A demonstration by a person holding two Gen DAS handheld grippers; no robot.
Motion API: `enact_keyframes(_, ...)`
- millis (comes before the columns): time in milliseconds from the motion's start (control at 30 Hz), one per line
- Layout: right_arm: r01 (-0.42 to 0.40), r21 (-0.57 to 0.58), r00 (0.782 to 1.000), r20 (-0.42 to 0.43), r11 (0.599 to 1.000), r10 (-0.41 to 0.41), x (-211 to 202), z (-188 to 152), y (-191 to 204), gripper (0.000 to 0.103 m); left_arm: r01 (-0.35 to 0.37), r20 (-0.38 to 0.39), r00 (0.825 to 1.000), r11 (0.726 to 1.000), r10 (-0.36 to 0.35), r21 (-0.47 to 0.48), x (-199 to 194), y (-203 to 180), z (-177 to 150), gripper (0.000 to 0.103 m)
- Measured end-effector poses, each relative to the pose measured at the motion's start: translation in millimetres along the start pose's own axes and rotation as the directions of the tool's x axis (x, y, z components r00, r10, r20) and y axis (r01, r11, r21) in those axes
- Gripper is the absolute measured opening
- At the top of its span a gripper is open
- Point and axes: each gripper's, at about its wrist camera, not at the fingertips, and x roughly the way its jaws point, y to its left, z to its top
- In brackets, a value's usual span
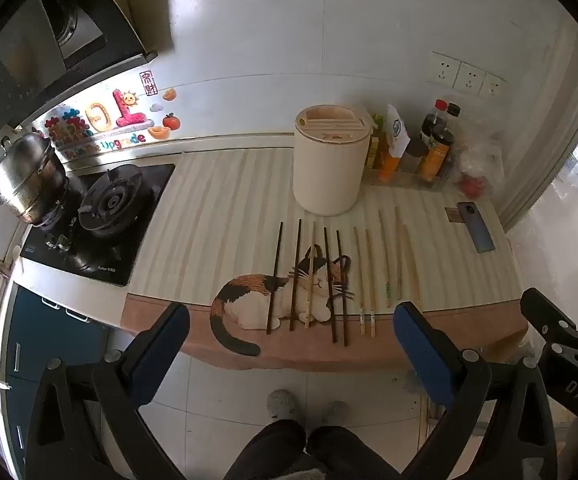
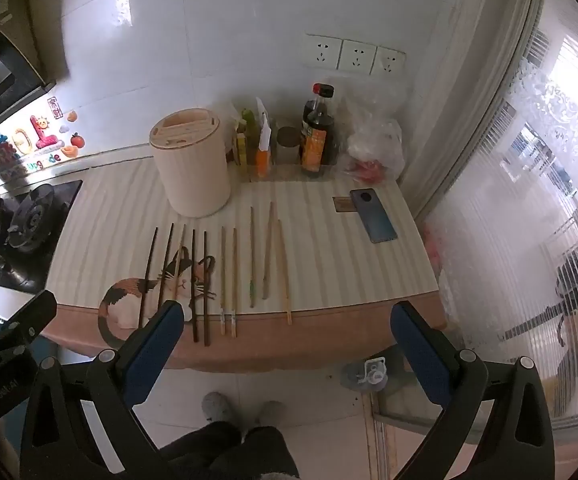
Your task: Organize utensils
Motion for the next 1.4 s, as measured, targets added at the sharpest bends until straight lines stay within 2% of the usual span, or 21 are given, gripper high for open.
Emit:
enact_keyframes(867, -0.004, -0.001, 1.000, 0.012, 1.000, 0.004, -6.2, 6.2, 3.6, 0.103, -0.004, 0.024, 1.000, 1.000, 0.004, -0.007, -9.8, 6.8, 18.3, 0.103)
enact_keyframes(900, -0.004, -0.001, 1.000, 0.012, 1.000, 0.004, -6.3, 6.5, 4.0, 0.103, -0.007, 0.029, 1.000, 1.000, 0.007, -0.005, -8.2, 2.9, 9.6, 0.103)
enact_keyframes(1400, -0.001, -0.001, 1.000, 0.019, 1.000, 0.001, -4.5, 6.7, 3.4, 0.103, -0.003, 0.032, 0.999, 1.000, 0.003, -0.007, -8.4, 2.8, 11.9, 0.103)
